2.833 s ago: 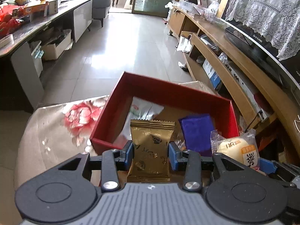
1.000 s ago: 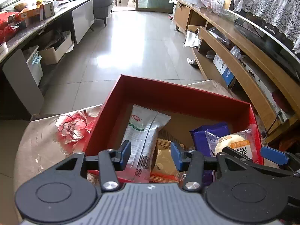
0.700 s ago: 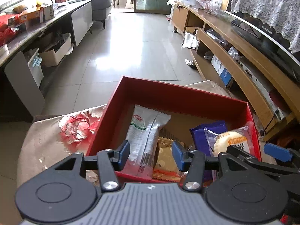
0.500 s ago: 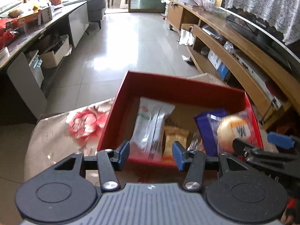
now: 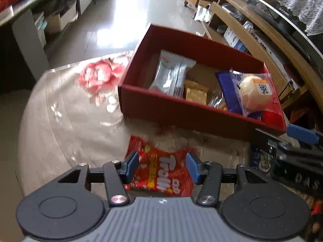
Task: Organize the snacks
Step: 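Open both tools to drop the cake and bun into the box, then grasp the red Trolli gummy bag with left tool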
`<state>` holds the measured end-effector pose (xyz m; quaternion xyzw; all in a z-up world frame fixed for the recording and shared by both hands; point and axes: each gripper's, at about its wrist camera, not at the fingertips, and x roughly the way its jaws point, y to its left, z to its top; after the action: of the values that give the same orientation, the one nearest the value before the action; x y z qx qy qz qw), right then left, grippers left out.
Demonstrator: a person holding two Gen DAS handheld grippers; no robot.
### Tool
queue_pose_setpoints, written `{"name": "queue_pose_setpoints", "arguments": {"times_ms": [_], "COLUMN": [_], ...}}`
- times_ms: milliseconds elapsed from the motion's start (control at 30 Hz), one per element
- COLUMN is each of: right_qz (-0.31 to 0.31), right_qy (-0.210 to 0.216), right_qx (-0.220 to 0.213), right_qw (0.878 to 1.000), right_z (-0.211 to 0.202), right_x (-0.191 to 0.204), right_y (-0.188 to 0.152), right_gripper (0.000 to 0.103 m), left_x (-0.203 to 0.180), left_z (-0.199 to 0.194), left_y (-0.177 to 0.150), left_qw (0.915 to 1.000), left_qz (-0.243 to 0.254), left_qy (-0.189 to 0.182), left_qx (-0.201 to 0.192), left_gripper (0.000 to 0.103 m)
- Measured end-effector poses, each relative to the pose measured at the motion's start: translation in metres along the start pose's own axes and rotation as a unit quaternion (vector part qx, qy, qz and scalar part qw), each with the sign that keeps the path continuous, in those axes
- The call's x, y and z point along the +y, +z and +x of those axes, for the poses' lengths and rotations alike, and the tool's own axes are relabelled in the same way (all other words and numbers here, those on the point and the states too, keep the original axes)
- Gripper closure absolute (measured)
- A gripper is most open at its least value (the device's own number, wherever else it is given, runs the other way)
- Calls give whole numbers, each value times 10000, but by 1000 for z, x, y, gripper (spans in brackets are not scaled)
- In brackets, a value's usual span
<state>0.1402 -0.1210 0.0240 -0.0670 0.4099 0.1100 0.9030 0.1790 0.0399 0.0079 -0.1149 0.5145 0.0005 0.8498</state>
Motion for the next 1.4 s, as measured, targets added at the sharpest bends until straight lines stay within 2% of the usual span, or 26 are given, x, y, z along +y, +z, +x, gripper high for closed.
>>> {"name": "queue_pose_setpoints", "arguments": {"times_ms": [133, 233, 333, 567, 800, 1100, 1300, 1400], "right_qz": [-9, -29, -21, 69, 77, 23, 9, -15], "right_qy": [68, 85, 85, 6, -28, 57, 224, 314], "right_qx": [23, 58, 65, 128, 250, 282, 277, 275], "right_qw": [10000, 9999, 9999, 9999, 9997, 9996, 9994, 9991], "right_z": [-4, -2, -1, 2, 5, 4, -1, -3], "right_x": [5, 7, 5, -7, -11, -10, -4, 0], "right_y": [-5, -6, -7, -7, -11, -11, -10, -11], "right_gripper": [17, 17, 17, 17, 17, 16, 16, 16], "left_x": [-2, -5, -7, -24, -23, -18, 4, 12], "left_z": [3, 8, 20, 35, 45, 30, 21, 18], "left_y": [2, 9, 13, 15, 13, -11, -30, -30], "left_qw": [9996, 9997, 9995, 9973, 9957, 9945, 9962, 9972], "left_qz": [-234, -238, -331, 68, 102, 551, 218, -41], "left_qy": [-135, -35, 0, 720, 922, 851, 680, 587], "left_qx": [8, -59, 9, -97, 58, 255, 500, 453], "left_gripper": [50, 46, 46, 46, 46, 43, 41, 41]}}
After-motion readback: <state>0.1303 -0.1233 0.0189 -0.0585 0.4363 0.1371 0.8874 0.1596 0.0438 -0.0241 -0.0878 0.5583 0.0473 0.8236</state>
